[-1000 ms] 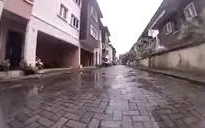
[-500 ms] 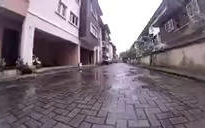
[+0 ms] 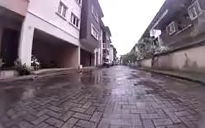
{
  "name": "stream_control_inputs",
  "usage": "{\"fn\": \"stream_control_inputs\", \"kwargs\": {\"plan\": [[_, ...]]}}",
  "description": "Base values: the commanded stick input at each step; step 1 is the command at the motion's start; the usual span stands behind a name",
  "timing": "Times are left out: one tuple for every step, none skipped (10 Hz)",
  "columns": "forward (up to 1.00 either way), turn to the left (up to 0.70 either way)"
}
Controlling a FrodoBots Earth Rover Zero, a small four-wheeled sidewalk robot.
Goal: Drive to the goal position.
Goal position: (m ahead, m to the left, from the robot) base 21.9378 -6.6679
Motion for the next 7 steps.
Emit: {"fn": "stream_control_inputs", "kwargs": {"plan": [[0.5, 0.0], [0.5, 0.0], [0.5, -0.04], [0.5, -0.29], [0.5, -0.5], [0.5, -0.5], [0.5, -0.29]]}}
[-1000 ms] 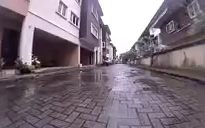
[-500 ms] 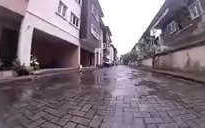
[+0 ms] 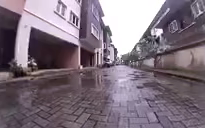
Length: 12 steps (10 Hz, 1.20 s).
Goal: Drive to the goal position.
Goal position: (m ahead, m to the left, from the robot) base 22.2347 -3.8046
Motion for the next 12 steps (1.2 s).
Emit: {"fn": "stream_control_inputs", "kwargs": {"plan": [[0.5, 0.0], [0.5, 0.0], [0.5, 0.0], [0.5, 0.0], [0.5, 0.0], [0.5, 0.0], [0.5, 0.0], [0.5, 0.0], [0.5, 0.0], [0.5, 0.0], [0.5, 0.0], [0.5, 0.0]]}}
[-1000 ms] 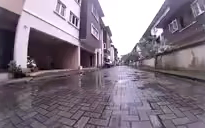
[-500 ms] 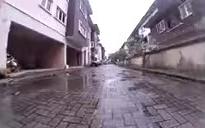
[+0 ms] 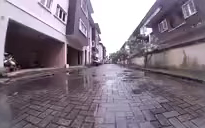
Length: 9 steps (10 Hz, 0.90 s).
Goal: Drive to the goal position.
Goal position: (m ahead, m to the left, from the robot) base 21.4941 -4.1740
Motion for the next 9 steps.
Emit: {"fn": "stream_control_inputs", "kwargs": {"plan": [[0.5, 0.0], [0.5, 0.0], [0.5, 0.0], [0.5, 0.0], [0.5, 0.0], [0.5, 0.0], [0.5, 0.0], [0.5, -0.13], [0.5, -0.28]]}}
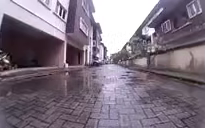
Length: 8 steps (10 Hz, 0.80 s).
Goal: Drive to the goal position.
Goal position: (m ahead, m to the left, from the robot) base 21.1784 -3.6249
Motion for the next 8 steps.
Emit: {"fn": "stream_control_inputs", "kwargs": {"plan": [[0.5, -0.44], [0.5, -0.5], [0.5, -0.5], [0.5, 0.0], [0.5, 0.0], [0.5, 0.0], [0.5, 0.0], [0.5, 0.0]]}}
